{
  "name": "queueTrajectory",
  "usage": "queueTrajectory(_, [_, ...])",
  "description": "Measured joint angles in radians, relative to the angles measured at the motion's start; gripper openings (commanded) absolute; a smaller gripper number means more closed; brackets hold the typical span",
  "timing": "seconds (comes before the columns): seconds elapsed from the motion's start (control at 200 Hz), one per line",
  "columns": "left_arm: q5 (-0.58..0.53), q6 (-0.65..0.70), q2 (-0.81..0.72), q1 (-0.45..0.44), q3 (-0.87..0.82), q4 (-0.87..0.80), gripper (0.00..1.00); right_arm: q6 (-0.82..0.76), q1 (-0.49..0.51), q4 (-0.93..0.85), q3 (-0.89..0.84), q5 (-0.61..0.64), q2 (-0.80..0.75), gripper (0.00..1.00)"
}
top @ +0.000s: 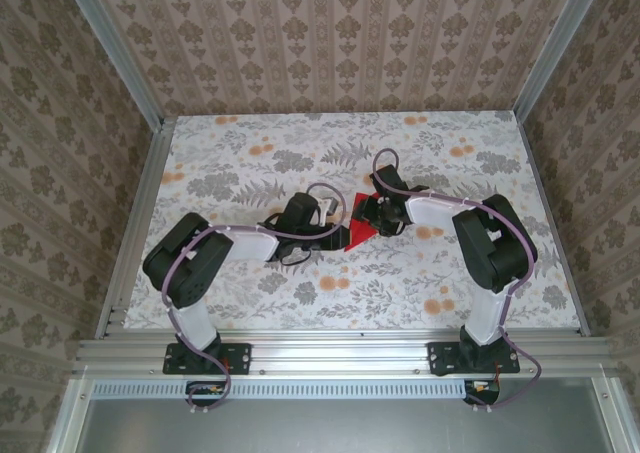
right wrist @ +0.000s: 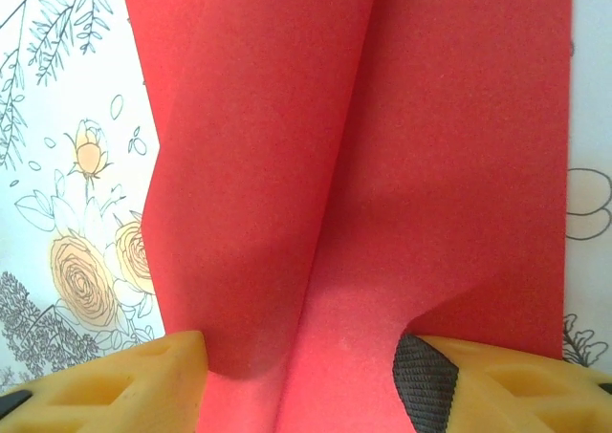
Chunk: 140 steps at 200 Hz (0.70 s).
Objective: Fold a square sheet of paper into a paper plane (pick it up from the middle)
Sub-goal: Fourth fold the wing at the center of the table.
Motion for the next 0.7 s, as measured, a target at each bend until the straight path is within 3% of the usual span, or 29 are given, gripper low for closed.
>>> queueTrajectory(0.32, [-0.008, 0.010, 0.026, -0.011, 0.019, -0.005, 0.23, 0.034, 0.000, -0.003, 0.001, 0.009, 0.005, 0.56])
queueTrajectory(0.7, [0.019, 0.016, 0.057, -0.014, 0.053, 0.010, 0.24, 0.051, -0.002, -0.004, 0.001, 0.010, 0.008, 0.57])
